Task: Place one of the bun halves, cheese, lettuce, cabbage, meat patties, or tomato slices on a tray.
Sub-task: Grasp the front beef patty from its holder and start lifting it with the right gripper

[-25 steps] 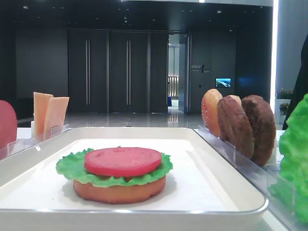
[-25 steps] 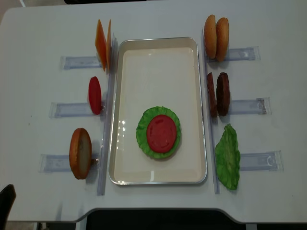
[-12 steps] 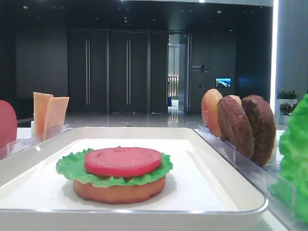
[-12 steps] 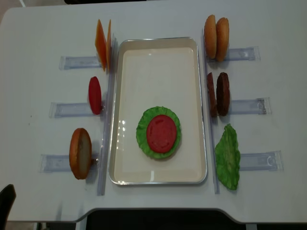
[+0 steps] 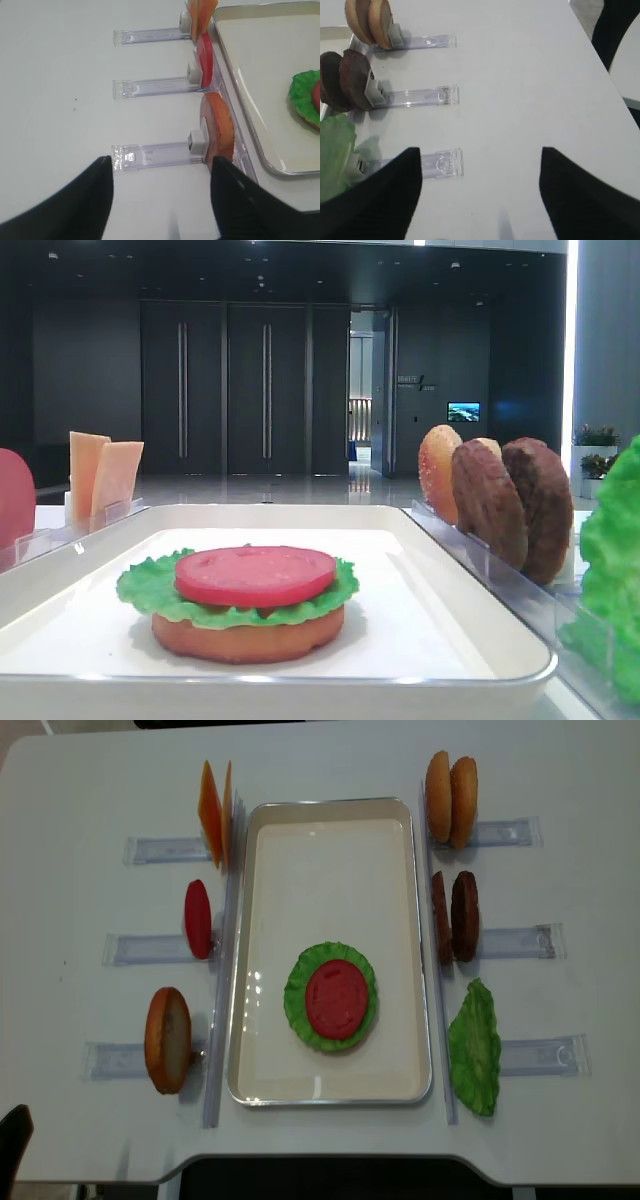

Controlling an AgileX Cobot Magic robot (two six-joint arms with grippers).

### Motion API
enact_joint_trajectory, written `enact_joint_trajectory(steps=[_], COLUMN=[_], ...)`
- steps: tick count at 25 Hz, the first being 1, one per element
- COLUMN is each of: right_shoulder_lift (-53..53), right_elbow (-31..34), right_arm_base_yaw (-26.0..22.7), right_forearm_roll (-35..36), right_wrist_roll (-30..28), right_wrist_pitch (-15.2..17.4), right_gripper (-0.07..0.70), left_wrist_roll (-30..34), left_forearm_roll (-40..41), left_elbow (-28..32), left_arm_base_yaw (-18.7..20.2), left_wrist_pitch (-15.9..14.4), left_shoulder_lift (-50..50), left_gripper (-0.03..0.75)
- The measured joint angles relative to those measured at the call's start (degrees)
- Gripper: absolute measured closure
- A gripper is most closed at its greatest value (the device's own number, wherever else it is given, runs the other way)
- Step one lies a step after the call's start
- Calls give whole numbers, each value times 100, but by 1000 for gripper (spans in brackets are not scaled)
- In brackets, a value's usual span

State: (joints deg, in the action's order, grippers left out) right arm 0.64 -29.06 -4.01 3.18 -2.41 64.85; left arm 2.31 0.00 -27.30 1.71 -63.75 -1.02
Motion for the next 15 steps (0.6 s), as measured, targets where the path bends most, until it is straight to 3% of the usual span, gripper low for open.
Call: enact_joint_trajectory(steps=[8, 15], right_shoulder_lift=[1634, 3339], right_elbow=[-223, -850], right_arm_base_yaw=[0, 0], right_forearm_roll=[137, 434], right_wrist_roll=[0, -89], right_wrist_pitch=[-335, -392], right_gripper=[177, 178], left_wrist_roll=[0, 0], left_forearm_roll=[0, 0], left_elbow=[0, 0], left_arm_base_yaw=[0, 0], left_wrist_pitch=[0, 0], left_shoulder_lift=[0, 0], left_gripper=[244, 244])
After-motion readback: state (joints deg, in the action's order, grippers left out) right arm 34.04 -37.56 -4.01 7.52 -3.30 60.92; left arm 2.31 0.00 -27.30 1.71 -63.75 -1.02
